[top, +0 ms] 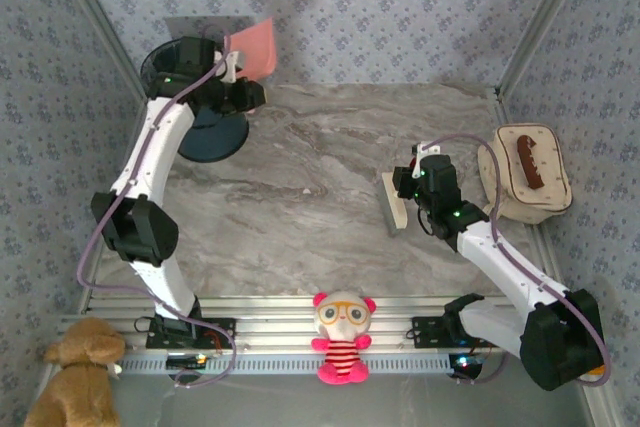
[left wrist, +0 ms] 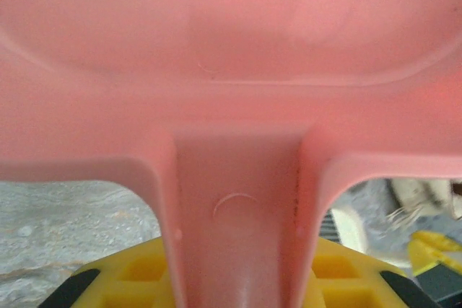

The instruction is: Sweep away the paper scraps from the table

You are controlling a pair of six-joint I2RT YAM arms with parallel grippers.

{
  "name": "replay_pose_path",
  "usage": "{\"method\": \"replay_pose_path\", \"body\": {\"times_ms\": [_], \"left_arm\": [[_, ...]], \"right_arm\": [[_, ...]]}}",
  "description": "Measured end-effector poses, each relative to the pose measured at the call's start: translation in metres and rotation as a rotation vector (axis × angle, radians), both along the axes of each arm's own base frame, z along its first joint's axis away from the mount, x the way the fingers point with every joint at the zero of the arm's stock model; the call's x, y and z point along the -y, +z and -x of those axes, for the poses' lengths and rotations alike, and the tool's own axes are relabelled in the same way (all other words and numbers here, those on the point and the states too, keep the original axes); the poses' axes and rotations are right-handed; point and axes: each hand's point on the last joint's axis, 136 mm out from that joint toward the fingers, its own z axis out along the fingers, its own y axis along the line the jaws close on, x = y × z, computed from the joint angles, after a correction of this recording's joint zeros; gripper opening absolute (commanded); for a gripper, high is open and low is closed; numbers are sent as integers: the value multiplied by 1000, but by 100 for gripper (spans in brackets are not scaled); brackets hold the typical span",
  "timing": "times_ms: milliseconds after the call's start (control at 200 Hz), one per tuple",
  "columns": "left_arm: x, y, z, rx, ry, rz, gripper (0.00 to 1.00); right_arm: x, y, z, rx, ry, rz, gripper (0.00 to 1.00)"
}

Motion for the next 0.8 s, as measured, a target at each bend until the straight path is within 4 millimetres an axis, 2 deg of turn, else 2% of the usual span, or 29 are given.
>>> {"method": "replay_pose_path", "body": {"times_ms": [125, 235, 800], "left_arm": [[13, -13, 9, -1, -59, -108, 0], [23, -33, 16, -24, -107, -199, 0], [54, -126, 43, -150, -320, -541, 0]], "right_arm": [[0, 0, 0, -1, -1, -1, 0], [0, 0, 0, -1, -1, -2, 0], [1, 0, 0, -2, -5, -4, 0]]}}
